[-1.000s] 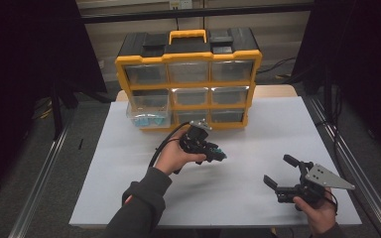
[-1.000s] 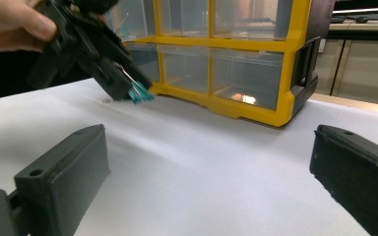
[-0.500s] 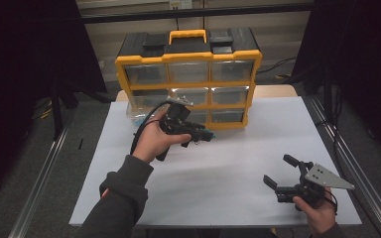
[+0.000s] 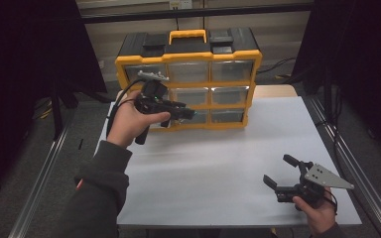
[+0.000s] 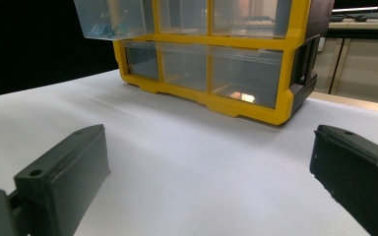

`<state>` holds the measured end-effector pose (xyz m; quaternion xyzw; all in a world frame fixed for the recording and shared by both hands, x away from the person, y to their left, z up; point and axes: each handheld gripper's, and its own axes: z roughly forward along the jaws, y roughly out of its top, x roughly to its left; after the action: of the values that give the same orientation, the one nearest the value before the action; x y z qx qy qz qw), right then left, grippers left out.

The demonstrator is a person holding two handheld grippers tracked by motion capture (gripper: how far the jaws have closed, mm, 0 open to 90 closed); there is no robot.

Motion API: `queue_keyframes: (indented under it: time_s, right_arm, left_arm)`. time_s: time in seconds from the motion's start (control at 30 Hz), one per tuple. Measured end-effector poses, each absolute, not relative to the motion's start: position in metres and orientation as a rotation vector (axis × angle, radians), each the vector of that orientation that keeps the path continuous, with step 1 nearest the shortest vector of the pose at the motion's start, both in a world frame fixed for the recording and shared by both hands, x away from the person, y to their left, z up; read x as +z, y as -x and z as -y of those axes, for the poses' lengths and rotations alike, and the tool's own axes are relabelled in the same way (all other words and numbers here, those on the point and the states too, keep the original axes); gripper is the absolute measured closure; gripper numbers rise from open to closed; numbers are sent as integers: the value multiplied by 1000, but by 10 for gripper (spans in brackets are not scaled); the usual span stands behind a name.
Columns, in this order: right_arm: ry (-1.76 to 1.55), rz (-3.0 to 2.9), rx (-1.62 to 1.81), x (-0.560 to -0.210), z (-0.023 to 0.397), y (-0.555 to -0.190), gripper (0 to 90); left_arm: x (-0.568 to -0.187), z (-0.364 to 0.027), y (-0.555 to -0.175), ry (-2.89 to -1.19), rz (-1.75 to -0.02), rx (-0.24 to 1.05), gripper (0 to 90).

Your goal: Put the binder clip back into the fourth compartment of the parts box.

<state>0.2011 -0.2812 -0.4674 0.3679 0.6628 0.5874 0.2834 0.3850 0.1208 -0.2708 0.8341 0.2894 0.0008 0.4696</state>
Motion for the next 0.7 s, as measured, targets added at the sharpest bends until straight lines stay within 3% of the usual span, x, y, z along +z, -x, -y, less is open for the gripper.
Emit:
queue_keyframes:
  time_s: [0.37, 0.7]
  right_arm:
    - [-971, -1777, 1565, -467, 280, -201, 7]
    - [-970, -1780, 1567, -467, 280, -201, 6]
  left_arm:
    - [-244, -183, -401, -1968, -855, 175, 502]
    - [-279, -200, -418, -1932, -923, 330, 500]
